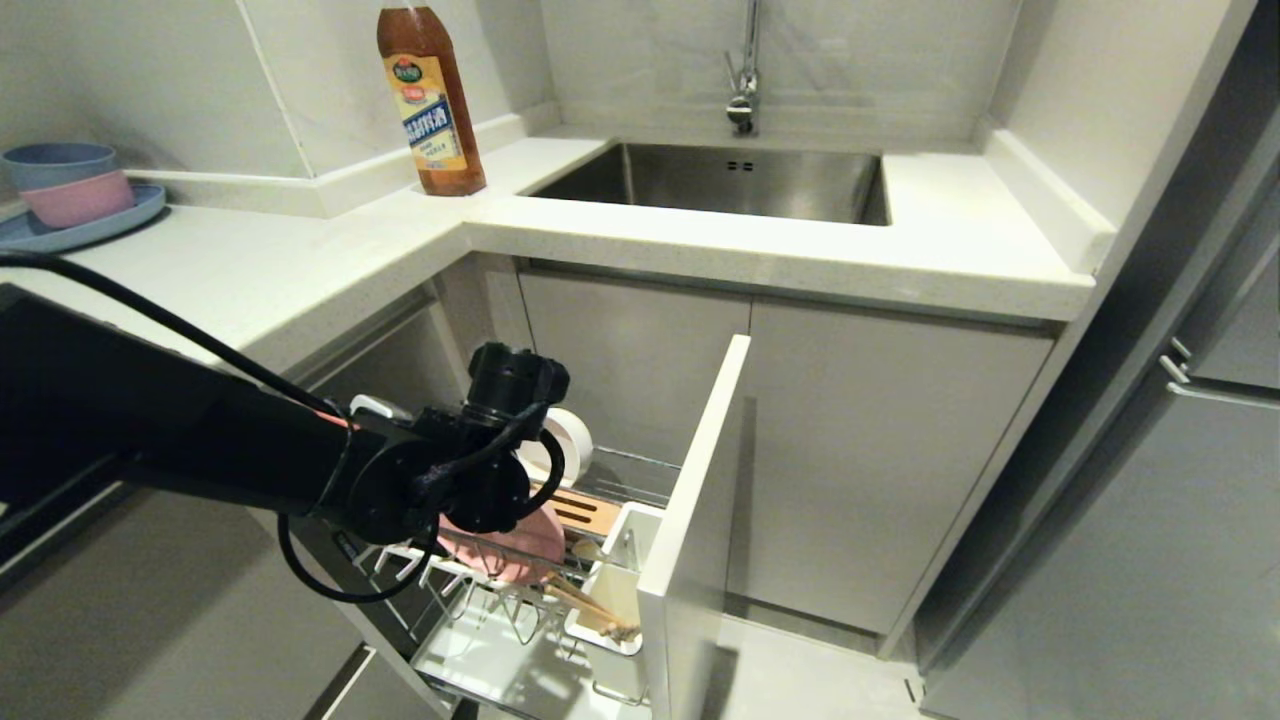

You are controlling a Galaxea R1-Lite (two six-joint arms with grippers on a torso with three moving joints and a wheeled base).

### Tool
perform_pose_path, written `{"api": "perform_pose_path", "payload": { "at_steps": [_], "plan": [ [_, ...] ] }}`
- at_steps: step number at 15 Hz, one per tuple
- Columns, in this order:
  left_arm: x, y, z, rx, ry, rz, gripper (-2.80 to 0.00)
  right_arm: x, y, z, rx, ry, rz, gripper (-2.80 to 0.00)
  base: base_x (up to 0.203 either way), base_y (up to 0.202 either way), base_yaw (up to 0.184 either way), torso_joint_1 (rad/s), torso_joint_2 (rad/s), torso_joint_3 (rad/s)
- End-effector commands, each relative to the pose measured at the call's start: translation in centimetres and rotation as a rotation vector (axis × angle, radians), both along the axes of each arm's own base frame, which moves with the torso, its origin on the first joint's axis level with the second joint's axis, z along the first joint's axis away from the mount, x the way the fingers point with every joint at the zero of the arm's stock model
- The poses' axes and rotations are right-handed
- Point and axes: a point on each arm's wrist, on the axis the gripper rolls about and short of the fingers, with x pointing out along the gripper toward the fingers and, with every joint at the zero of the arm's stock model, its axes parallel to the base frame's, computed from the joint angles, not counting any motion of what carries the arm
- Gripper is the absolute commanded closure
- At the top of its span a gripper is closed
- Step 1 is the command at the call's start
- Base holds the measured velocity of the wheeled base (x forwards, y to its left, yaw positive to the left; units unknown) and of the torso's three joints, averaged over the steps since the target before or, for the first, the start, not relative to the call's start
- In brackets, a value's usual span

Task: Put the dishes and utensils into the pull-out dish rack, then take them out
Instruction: Pick up the plate and place it in the cupboard, then take the plate out of the cupboard

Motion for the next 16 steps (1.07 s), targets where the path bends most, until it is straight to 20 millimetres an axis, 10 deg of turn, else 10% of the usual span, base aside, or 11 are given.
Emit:
{"api": "perform_pose_path", "payload": {
  "at_steps": [1, 12, 13, 16],
  "plan": [
    [-0.3, 0.1, 0.8, -0.013, -0.024, 0.006, -2.80, 0.0, 0.0, 0.0, -0.001, 0.002, 0.001, 0.00, 0.000, 0.000, 0.000, 0.000, 0.00, 0.000],
    [-7.0, 2.0, 8.1, -0.040, -0.065, -0.053, -2.80, 0.0, 0.0, -0.1, -0.001, 0.003, 0.000, 0.00, 0.000, 0.000, 0.000, 0.000, 0.00, 0.000],
    [-7.9, 2.3, 8.8, -0.045, -0.072, -0.060, 0.00, 0.0, 0.0, 0.0, 0.000, 0.002, 0.001, 0.00, 0.000, 0.000, 0.000, 0.000, 0.00, 0.000],
    [-10.2, 3.2, 10.3, -0.044, -0.071, -0.085, 0.00, 0.0, 0.0, -0.1, -0.001, 0.003, 0.000, 0.00, 0.000, 0.000, 0.000, 0.000, 0.00, 0.000]
  ]
}}
